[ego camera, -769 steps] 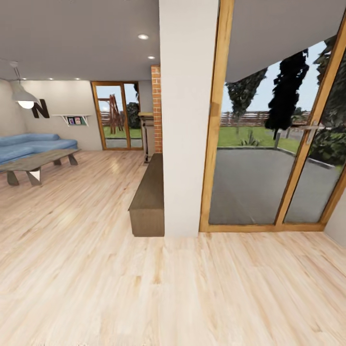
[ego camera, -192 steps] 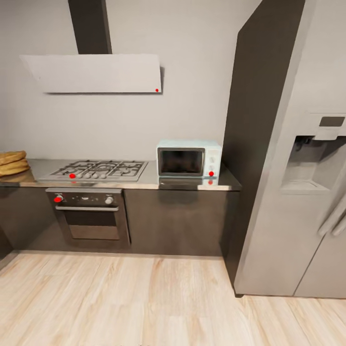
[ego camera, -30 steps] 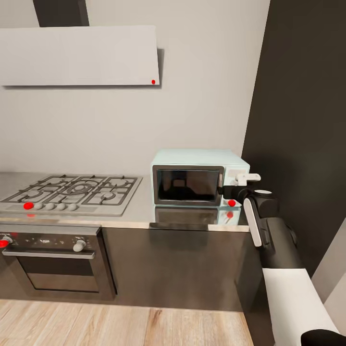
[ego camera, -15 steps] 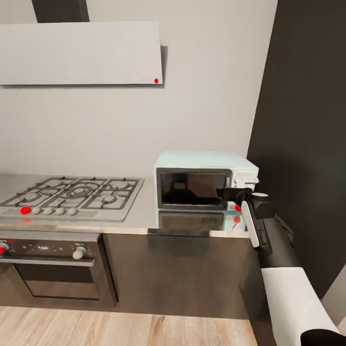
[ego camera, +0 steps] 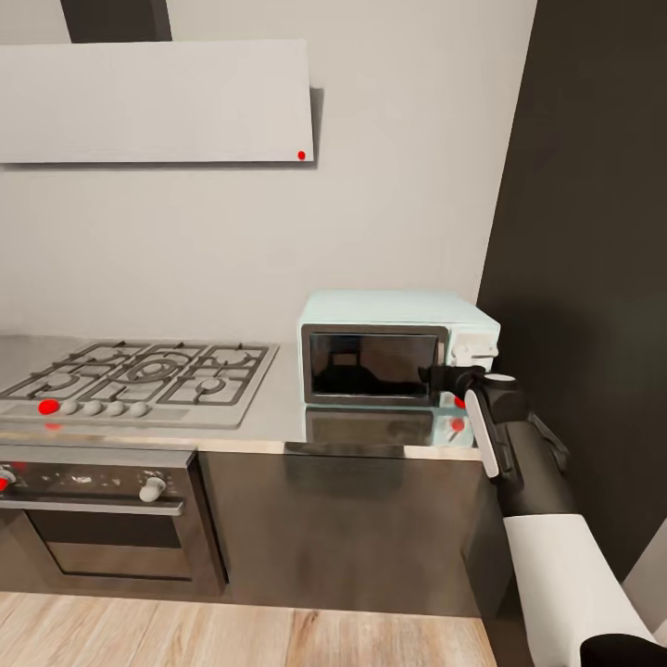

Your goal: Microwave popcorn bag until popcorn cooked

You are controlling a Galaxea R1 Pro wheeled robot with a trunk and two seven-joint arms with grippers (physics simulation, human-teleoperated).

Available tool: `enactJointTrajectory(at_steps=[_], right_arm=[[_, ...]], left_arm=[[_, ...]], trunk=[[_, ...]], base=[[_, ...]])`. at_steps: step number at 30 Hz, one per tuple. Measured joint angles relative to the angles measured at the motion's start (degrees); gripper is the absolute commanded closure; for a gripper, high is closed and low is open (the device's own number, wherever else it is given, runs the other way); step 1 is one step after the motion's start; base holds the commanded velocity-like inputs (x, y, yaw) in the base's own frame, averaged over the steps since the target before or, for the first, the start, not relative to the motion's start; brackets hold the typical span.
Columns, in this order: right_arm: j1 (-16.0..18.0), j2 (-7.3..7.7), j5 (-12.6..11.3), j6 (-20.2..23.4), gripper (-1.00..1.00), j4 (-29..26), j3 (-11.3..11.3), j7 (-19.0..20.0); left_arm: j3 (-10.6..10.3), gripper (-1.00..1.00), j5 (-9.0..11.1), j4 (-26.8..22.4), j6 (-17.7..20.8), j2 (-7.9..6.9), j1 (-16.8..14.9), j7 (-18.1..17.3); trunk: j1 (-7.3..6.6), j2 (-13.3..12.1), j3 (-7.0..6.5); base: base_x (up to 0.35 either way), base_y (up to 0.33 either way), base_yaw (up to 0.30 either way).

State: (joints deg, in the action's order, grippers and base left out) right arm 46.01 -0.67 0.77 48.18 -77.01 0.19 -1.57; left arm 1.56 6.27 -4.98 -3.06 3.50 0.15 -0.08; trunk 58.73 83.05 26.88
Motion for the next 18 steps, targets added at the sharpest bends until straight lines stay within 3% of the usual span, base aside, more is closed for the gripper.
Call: enactJointTrajectory(at_steps=[15,18], right_arm=[[0.0,0.34,0.1,-0.37,-1.0,1.47,0.0,-0.13],[-0.11,0.34,0.06,-2.2,-1.0,1.58,-0.03,-0.19]], left_arm=[[0.0,-1.0,0.0,-0.05,-0.02,0.0,0.0,0.0],[0.0,-1.0,0.0,-0.05,-0.03,0.0,0.01,0.0]], trunk=[[-0.02,0.0,0.0],[-0.01,0.0,0.0]], base=[[0.109,0.0,0.0],[0.121,0.0,0.0]])
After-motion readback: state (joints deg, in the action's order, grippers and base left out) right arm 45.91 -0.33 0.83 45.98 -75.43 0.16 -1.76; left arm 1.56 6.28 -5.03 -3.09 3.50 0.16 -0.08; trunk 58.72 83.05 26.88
